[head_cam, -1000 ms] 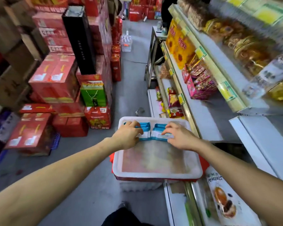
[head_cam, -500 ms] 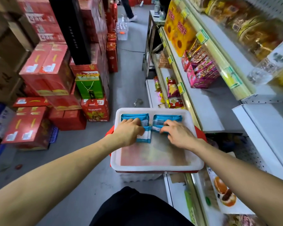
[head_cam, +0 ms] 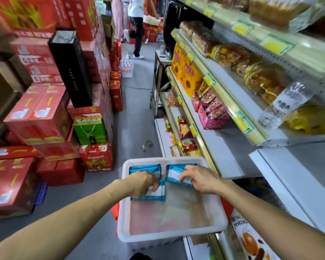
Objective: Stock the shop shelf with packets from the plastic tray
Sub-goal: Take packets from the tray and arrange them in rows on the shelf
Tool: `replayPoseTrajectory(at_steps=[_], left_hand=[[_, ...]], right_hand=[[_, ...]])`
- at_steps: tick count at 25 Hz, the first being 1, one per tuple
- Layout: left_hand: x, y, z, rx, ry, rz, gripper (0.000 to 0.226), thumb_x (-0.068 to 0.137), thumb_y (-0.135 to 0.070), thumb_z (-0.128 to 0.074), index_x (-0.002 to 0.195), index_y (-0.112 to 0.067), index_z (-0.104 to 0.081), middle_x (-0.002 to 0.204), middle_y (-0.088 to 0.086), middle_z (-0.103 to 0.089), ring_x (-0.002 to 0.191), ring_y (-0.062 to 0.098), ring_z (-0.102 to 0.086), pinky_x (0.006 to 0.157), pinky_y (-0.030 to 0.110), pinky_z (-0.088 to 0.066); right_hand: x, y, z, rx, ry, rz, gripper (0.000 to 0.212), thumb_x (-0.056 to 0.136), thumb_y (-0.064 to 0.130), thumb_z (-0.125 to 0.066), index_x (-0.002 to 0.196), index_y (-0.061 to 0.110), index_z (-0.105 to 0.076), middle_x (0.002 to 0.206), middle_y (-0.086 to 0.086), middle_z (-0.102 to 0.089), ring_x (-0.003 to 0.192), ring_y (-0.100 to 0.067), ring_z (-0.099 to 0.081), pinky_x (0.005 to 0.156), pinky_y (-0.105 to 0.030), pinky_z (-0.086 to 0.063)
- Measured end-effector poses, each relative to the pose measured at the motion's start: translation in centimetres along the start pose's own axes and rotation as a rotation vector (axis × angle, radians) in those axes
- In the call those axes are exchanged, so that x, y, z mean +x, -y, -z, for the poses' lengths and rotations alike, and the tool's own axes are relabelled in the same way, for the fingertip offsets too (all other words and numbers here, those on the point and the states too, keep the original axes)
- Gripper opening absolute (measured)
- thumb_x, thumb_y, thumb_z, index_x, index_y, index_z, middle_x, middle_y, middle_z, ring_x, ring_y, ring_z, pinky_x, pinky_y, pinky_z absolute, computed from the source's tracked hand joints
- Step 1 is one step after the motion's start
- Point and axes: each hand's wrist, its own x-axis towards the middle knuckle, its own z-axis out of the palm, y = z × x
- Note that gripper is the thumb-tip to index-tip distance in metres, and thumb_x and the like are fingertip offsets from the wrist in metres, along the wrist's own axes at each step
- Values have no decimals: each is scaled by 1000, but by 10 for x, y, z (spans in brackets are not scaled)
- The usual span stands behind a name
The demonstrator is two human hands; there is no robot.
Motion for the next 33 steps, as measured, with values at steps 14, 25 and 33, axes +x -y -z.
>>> replayPoseTrajectory(at_steps=[14,25,33], left_hand=[[11,-40,306,-65,-251,-237,38,85,-8,-69,103,-41,-78,107,-12,-71,89,6,-64,83,25,-53],[49,-253,477,-58,-327,-691,35,92,3,-65,99,-27,-81,69,-24,-61,58,-2,-50,56,16,-35],[87,-460,479,-7,-230,-1001,42,89,4,-67,95,-34,-82,96,-13,-76,82,9,-68,76,25,-54]], right_hand=[[-78,-5,271,64,-160,-105,57,87,0,-65,114,50,-73,121,15,-61,101,-10,-58,89,-30,-52],[-301,-37,415,-58,-479,-343,56,82,-2,-67,115,43,-76,121,16,-68,106,-12,-61,98,-41,-49],[-524,-71,363,12,-546,-772,57,85,-3,-68,113,46,-75,119,28,-62,107,-6,-58,98,-35,-47]])
